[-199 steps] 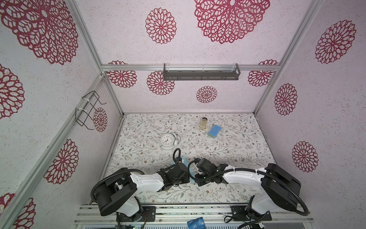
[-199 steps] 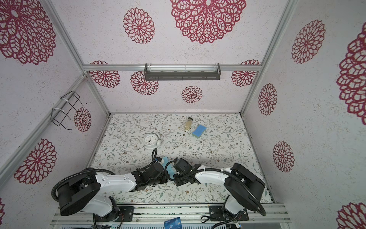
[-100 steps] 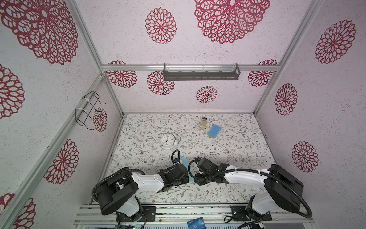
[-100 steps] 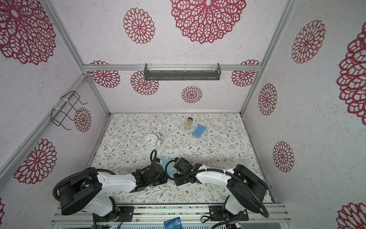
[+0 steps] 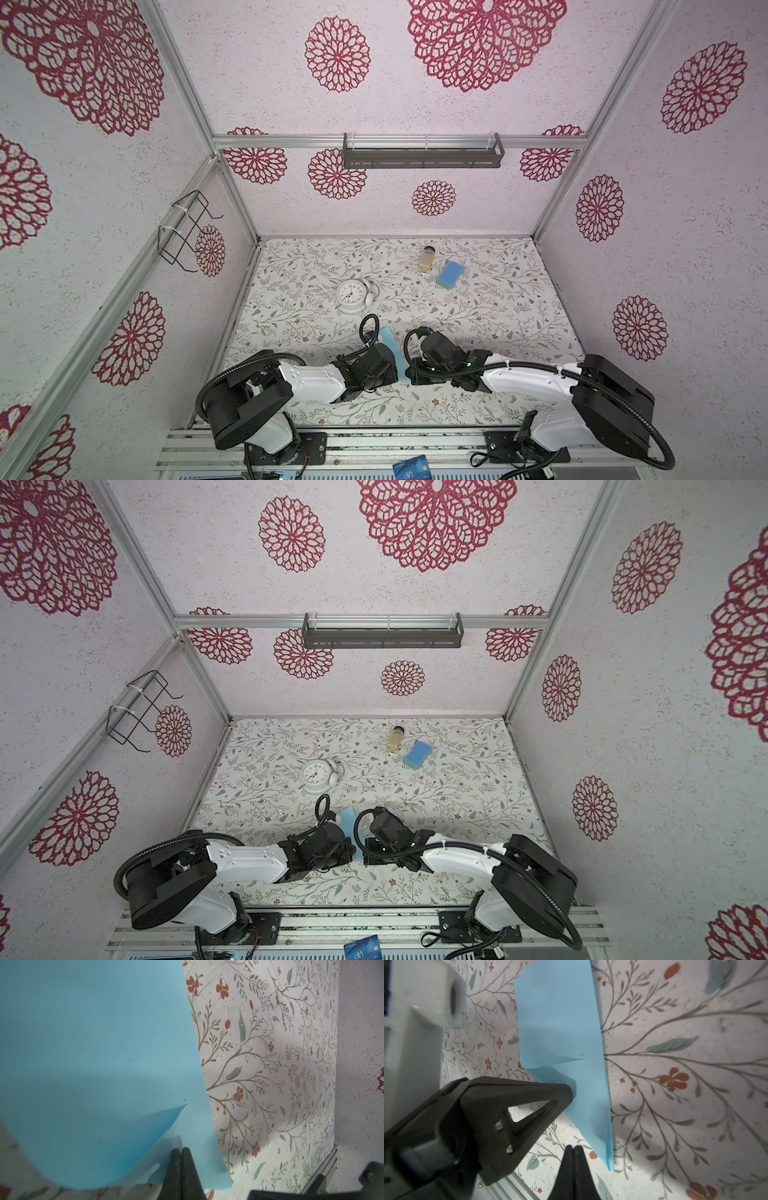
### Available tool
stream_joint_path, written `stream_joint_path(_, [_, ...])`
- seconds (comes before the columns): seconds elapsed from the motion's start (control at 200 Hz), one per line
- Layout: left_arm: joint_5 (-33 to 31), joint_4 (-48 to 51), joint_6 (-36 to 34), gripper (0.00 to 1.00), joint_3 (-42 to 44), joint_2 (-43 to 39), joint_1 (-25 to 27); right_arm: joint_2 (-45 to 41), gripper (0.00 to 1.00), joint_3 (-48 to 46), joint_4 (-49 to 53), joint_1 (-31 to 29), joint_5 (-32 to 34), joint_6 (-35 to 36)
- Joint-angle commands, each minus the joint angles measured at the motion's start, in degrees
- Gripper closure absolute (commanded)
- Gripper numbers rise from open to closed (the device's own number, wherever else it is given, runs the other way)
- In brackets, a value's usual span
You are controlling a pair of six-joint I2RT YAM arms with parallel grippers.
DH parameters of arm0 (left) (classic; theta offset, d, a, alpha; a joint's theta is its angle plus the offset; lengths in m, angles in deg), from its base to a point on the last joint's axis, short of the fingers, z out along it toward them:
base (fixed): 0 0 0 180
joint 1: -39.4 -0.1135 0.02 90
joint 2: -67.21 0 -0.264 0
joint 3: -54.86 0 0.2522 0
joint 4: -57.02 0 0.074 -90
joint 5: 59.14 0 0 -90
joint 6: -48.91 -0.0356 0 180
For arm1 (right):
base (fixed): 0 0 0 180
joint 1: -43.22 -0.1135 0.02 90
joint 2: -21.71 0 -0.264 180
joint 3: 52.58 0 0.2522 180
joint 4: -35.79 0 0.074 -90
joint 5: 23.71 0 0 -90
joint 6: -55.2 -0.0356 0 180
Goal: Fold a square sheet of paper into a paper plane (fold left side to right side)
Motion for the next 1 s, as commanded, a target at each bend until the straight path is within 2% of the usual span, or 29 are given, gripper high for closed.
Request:
stream_joint_path(0.0, [-0.8, 2.8, 1.0, 1.0, -0.1, 1.8, 0.7, 1.0, 1.0, 0.5, -4.7, -0.1, -1.2, -2.7])
stream_joint_path(0.63, [-0.8, 2.9, 1.3, 1.0, -0.1, 2.3, 1.0, 7.7, 1.0, -1.4, -7.8, 0.3, -0.6, -2.0])
stream_joint_path(0.996, [-0.8, 2.8, 1.8, 1.0, 0.3, 2.0, 1.0, 3.5, 1.0, -8.4, -8.6, 1.6, 0.2, -3.7])
